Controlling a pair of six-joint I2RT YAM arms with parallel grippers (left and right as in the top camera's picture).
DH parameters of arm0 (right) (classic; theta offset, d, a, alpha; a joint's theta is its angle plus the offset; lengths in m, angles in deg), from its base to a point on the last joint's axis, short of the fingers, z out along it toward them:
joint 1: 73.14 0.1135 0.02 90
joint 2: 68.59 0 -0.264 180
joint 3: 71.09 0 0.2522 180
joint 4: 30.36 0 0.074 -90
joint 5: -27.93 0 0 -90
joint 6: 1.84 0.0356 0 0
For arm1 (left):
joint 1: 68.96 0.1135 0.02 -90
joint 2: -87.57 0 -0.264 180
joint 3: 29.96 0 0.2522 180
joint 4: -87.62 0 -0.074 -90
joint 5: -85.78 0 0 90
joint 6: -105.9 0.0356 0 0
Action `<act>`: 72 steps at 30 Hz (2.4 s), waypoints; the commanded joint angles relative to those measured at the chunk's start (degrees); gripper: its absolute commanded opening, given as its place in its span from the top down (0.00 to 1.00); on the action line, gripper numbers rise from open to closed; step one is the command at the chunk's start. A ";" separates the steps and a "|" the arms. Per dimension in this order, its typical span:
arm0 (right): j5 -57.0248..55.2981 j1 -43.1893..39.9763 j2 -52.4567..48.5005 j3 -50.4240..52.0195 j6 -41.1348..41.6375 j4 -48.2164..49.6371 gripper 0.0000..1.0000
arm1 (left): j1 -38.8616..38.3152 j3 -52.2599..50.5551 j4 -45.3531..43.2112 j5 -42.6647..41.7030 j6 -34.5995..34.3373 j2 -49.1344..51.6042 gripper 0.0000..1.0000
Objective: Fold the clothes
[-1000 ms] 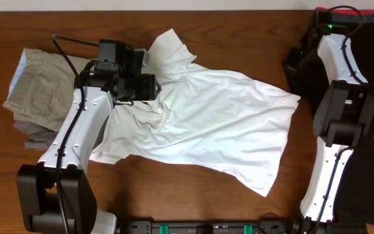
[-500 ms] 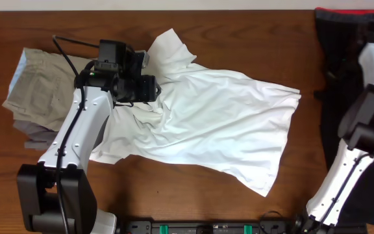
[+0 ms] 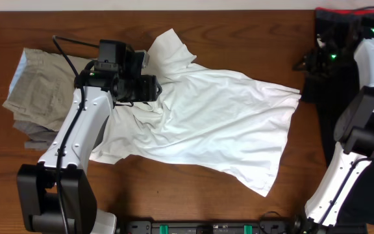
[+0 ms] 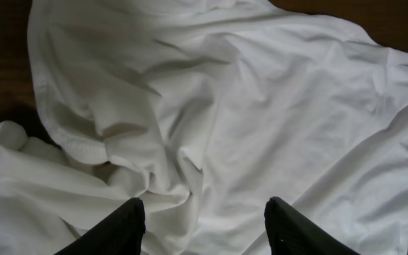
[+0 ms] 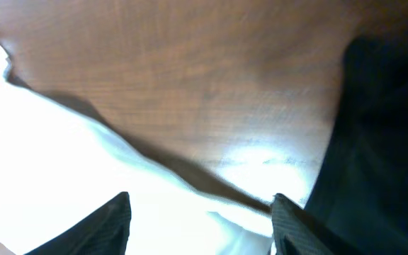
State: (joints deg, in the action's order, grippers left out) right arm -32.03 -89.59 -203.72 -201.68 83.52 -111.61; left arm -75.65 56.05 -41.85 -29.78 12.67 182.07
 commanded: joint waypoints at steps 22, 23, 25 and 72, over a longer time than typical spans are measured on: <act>-16.09 6.54 1.31 10.95 6.29 7.48 0.99 | 0.13 -0.02 -0.61 -0.57 -0.48 -0.04 0.36; -16.06 6.29 1.36 10.16 6.80 8.46 0.99 | 0.13 -0.02 -0.68 -0.59 -0.48 -0.04 0.36; -16.02 5.88 1.42 7.91 7.65 9.79 0.99 | 0.13 -0.02 -0.87 -0.57 -0.48 -0.04 0.36; -11.10 9.22 31.63 2.25 6.60 -15.72 0.27 | 5.53 5.14 11.17 8.31 -0.44 -7.87 0.36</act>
State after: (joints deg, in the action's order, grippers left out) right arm -37.87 -82.42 -173.80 -199.13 88.98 -123.83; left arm -71.52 58.69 -32.36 -23.84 12.50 178.34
